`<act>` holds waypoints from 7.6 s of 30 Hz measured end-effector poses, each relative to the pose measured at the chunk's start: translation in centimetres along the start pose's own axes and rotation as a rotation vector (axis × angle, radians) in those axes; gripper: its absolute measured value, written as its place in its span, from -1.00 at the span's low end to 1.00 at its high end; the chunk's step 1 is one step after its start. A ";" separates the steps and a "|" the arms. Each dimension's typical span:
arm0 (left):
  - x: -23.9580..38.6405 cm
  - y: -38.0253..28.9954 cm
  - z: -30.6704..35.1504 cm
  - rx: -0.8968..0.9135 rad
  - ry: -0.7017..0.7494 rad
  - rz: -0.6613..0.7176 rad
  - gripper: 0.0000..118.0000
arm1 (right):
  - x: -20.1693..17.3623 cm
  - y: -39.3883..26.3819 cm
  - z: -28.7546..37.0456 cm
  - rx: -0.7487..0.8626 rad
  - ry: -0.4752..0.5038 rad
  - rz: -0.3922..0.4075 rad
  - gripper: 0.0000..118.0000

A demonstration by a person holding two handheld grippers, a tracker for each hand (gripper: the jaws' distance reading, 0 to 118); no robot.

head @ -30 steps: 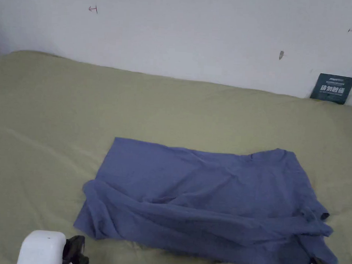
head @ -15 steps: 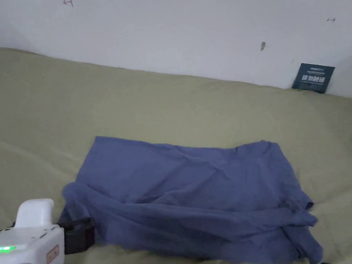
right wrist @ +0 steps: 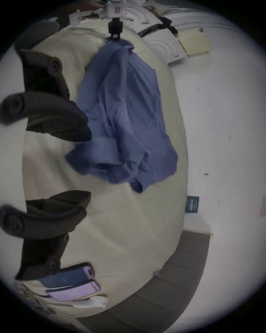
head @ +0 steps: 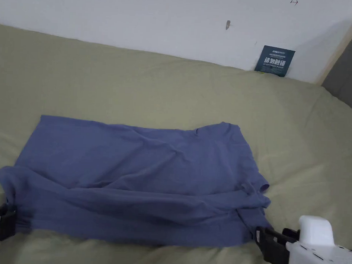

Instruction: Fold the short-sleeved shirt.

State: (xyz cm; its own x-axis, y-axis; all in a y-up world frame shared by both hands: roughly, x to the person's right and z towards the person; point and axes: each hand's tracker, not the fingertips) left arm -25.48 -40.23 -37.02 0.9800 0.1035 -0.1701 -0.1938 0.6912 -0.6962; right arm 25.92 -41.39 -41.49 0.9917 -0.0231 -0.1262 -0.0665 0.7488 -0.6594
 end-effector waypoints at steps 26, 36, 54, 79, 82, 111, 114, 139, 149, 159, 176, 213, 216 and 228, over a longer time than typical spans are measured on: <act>-4.0 -1.1 6.2 0.014 -0.101 0.062 -0.92 | 1.3 -2.5 7.5 0.042 0.037 -0.207 -0.88; -4.9 -5.0 9.6 -0.148 -0.079 0.008 -0.92 | 1.3 -7.0 11.0 -0.111 0.003 -0.182 -0.88; -6.7 -6.3 15.5 -0.027 -0.118 0.151 1.00 | 0.1 -4.4 15.8 -0.138 -0.030 -0.046 0.17; 13.6 -0.2 13.6 0.249 -0.042 -0.152 -0.97 | -18.2 3.5 11.6 0.222 -0.008 0.043 -0.96; 12.4 0.7 12.5 0.239 -0.038 -0.151 -0.97 | -17.7 3.5 11.2 0.208 0.002 0.044 -0.96; 0.2 11.9 -10.6 -0.235 0.083 -0.117 -0.19 | -2.9 14.4 -5.2 -0.084 -0.011 -0.066 -0.14; 0.5 12.7 -9.8 -0.233 0.000 -0.125 -0.94 | -1.6 16.8 -10.2 -0.211 -0.031 0.056 0.43; -0.2 12.1 -5.2 -0.071 -0.051 -0.067 -0.94 | -3.8 18.2 -6.5 -0.100 0.059 0.179 -0.94; -1.5 8.9 5.5 0.033 -0.111 -0.152 -0.94 | -3.3 14.8 8.0 -0.001 0.155 0.173 -0.94; -4.4 -0.8 10.4 -0.083 -0.114 -0.183 -0.94 | -1.3 2.6 12.6 -0.138 0.118 0.091 -0.94; -9.1 -9.4 9.9 -0.136 -0.176 0.090 0.75 | 0.5 -7.2 11.9 -0.308 0.053 -0.088 0.07; 14.5 -10.0 14.1 0.042 -0.045 -0.159 -1.00 | -18.6 -6.1 13.9 -0.005 -0.005 0.073 -0.98; 14.2 -9.7 14.2 0.050 -0.038 -0.137 -1.00 | -18.6 -6.0 14.0 0.004 -0.005 0.073 -0.98; 0.0 -5.0 13.7 -0.002 0.161 -0.040 -1.00 | -14.8 -4.2 14.7 0.008 -0.023 0.018 -0.98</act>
State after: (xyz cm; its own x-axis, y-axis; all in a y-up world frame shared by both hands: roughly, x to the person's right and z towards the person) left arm -23.87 -33.92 -23.99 0.9671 -0.0403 -0.2511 -0.1546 0.6908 -0.7063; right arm 13.19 -34.43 -25.96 0.9927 0.0058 -0.1205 -0.0835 0.7542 -0.6514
